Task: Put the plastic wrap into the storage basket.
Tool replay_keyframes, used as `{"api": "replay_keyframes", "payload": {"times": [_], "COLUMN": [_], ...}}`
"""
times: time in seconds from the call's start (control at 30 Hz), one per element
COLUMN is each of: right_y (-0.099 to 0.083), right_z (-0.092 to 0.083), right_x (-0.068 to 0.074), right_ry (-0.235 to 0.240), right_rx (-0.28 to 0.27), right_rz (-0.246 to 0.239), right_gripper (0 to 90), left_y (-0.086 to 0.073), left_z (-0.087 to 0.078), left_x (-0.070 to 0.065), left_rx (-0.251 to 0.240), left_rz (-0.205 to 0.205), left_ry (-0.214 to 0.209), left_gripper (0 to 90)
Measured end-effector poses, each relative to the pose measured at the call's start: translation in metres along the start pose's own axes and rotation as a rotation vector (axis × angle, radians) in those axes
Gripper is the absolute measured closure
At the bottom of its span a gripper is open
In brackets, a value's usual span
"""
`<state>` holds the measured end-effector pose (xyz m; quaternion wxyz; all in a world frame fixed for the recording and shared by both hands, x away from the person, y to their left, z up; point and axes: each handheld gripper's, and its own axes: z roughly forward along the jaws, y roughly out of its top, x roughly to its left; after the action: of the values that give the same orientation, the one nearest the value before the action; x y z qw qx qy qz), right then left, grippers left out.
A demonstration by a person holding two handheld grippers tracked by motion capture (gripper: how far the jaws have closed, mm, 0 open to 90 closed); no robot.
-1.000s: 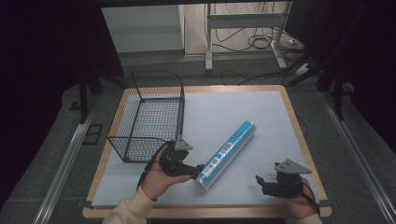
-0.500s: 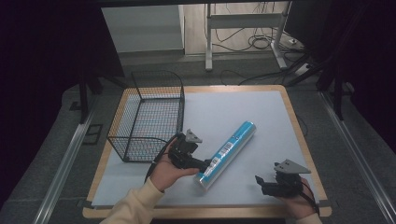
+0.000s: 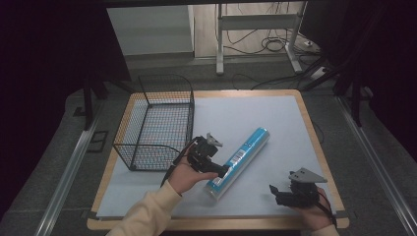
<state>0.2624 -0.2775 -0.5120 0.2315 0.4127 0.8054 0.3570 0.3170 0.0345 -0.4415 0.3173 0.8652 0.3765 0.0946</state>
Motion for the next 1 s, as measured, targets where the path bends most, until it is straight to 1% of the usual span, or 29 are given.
{"api": "replay_keyframes", "payload": {"times": [0.07, 0.17, 0.2, 0.4, 0.6, 0.77, 0.87, 1.0], "right_y": [0.0, 0.0, 0.0, 0.0, -0.001, -0.001, -0.001, -0.001], "right_z": [0.0, 0.0, 0.0, 0.0, 0.001, 0.001, 0.001, 0.002], "right_x": [0.0, 0.0, 0.0, 0.0, 0.0, 0.0, 0.0, 0.0], "right_ry": [0.001, 0.0, 0.0, 0.001, 0.003, 0.001, 0.003, 0.001], "right_rx": [-0.001, 0.003, 0.003, 0.006, 0.007, 0.008, 0.011, 0.011], "right_rz": [-0.001, -0.004, -0.004, -0.005, -0.008, -0.01, -0.011, -0.014], "right_gripper": [12.1, 12.1, 12.1, 12.1, 12.1, 12.1, 12.1, 12.1], "left_y": [0.002, 0.007, 0.007, 0.016, 0.023, 0.027, 0.029, 0.032], "left_z": [0.002, 0.01, 0.01, 0.022, 0.034, 0.043, 0.051, 0.057], "left_x": [0.0, -0.002, -0.002, -0.005, -0.008, -0.009, -0.011, -0.012], "left_rx": [0.002, 0.016, 0.016, 0.038, 0.062, 0.077, 0.098, 0.11], "left_rz": [0.004, 0.01, 0.01, 0.01, 0.014, 0.014, 0.024, 0.021], "left_ry": [0.001, 0.0, 0.0, 0.005, -0.001, 0.003, 0.007, 0.006], "left_gripper": [16.6, 16.5, 16.5, 16.4, 16.3, 16.2, 16.0, 15.8]}}
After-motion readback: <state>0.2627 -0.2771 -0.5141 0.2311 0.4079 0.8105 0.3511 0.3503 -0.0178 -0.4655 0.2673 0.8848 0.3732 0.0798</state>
